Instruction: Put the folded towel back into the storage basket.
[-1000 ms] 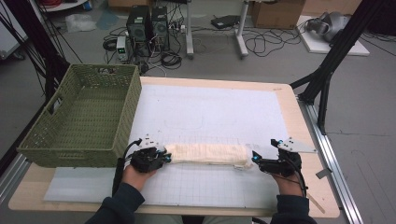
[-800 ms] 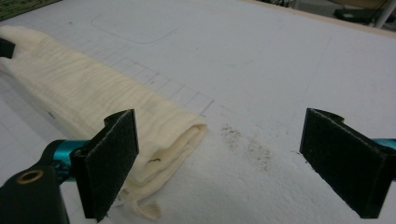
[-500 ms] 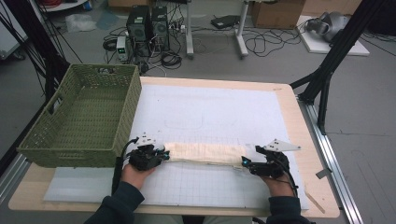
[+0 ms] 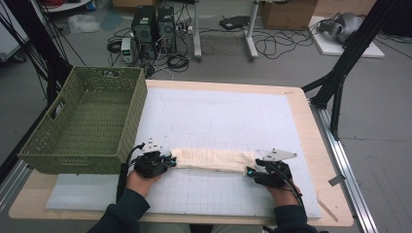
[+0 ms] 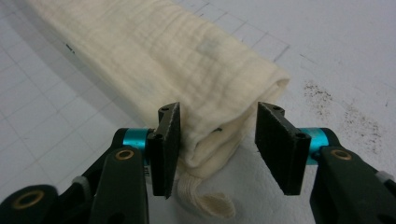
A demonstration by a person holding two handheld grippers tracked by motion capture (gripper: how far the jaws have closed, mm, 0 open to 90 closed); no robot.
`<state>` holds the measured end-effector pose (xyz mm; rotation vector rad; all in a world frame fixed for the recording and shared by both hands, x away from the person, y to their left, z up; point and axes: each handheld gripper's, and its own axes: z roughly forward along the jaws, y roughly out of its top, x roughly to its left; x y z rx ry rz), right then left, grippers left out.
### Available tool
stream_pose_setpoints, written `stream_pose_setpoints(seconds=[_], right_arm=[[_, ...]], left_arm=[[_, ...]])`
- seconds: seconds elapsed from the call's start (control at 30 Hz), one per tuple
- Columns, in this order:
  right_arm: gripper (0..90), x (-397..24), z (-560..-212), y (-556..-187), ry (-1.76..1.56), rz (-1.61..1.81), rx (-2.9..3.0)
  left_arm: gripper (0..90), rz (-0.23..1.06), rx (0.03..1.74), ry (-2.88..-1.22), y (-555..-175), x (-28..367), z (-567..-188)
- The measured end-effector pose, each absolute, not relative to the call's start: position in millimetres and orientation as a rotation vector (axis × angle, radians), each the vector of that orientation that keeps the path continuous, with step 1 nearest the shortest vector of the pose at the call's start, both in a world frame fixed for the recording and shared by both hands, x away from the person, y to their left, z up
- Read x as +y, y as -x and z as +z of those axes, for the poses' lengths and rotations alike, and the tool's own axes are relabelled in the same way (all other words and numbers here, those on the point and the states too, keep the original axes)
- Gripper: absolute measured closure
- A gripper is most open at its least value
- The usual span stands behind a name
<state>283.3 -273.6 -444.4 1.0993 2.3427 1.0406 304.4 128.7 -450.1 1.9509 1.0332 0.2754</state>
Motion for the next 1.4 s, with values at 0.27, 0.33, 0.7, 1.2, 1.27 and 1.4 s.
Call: stream_pose_setpoints(seconds=[0.27, 0.33, 0.7, 1.2, 1.27, 1.4], right_arm=[[65.9, -278, -448, -284, -1.153, 1.136, 2.363], [72.5, -277, -449, -284, -1.153, 1.148, 2.367], [82.8, -274, -445, -284, -1.17, 1.134, 2.366], [61.7, -272, -444, -283, -1.192, 1.083, 2.333], [50.6, -272, -444, -284, -1.204, 1.049, 2.315], [48.2, -277, -447, -285, -1.265, 1.091, 2.322]], left_arm=[[80.7, 0.279, 1.026, -1.955, -304, 129, -451], [80.7, 0.281, 1.024, -1.957, -304, 129, -451], [80.7, 0.287, 1.025, -1.952, -304, 128, -452], [80.8, 0.278, 1.03, -1.949, -304, 129, -451], [80.7, 0.282, 1.029, -1.948, -304, 129, -451], [80.7, 0.282, 1.029, -1.948, -304, 129, -451]])
